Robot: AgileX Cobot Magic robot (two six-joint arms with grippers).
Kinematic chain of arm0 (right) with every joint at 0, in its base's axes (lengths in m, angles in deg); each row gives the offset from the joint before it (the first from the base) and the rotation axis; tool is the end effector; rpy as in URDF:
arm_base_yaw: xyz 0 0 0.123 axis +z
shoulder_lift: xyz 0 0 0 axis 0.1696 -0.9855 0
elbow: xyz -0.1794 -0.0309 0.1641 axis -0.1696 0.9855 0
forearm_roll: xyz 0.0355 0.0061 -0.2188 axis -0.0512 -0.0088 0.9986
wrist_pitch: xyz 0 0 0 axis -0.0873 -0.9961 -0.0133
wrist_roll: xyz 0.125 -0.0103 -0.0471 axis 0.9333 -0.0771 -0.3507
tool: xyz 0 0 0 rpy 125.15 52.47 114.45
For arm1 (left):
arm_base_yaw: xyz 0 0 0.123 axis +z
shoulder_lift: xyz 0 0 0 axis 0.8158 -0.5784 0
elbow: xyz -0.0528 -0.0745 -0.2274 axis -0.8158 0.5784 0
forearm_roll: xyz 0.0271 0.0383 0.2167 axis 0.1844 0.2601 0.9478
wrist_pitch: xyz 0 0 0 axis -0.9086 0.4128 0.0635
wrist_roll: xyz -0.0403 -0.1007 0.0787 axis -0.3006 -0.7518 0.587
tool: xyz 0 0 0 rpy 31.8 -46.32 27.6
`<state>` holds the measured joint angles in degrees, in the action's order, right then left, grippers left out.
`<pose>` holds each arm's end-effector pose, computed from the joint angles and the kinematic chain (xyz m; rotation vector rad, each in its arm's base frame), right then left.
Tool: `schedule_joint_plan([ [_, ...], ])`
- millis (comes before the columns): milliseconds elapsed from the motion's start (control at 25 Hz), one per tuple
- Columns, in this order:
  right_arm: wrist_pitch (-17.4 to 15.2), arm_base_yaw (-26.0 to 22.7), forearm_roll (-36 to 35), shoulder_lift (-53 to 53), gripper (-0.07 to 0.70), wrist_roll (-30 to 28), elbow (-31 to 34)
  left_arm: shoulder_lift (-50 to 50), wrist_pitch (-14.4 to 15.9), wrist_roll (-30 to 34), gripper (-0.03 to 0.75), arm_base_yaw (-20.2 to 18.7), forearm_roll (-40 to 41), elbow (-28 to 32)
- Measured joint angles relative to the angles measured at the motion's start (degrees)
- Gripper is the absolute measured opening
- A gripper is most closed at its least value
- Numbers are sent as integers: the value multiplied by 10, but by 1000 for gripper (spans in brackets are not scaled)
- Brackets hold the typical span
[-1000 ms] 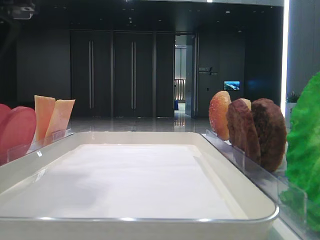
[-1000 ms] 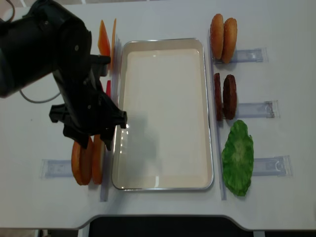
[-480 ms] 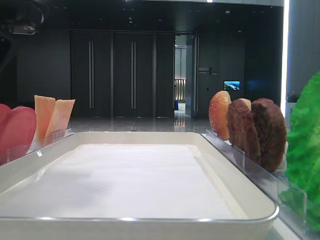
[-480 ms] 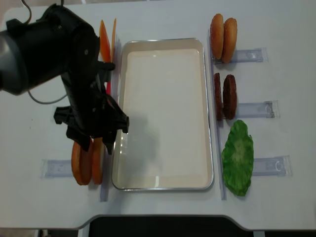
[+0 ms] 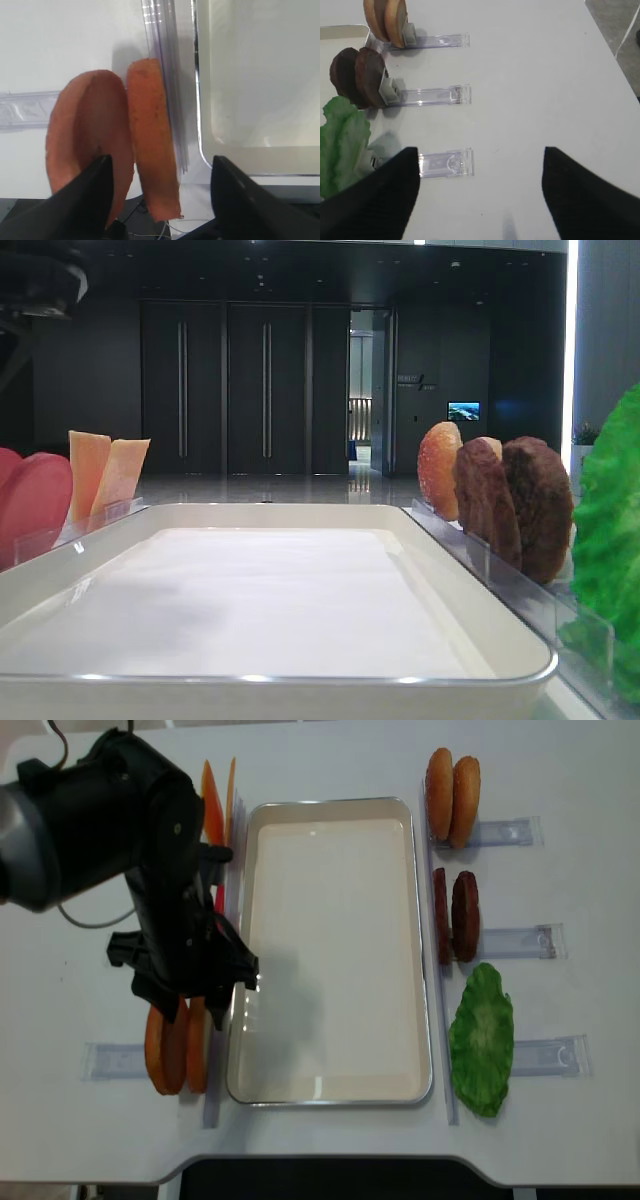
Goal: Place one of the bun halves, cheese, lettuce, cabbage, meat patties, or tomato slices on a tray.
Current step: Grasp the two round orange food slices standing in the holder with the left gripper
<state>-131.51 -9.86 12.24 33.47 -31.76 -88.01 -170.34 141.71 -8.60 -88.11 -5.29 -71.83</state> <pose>0.0408 0.0053 0.2365 -0.0107 2.1019 0.0481 0.2112 -0.1232 0.1516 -0.1385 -3.0857 -0.2244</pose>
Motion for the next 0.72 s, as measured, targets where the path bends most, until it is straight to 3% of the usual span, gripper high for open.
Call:
schedule_joint_plan([
  [320, 0, 0, 0, 0, 490, 0, 0, -23, -1, 9, 468, 0, 0, 0],
  [560, 0, 0, 0, 0, 490, 0, 0, -23, -1, 16, 393, 0, 0, 0],
  [720, 0, 0, 0, 0, 490, 0, 0, -23, -1, 26, 382, 0, 0, 0],
])
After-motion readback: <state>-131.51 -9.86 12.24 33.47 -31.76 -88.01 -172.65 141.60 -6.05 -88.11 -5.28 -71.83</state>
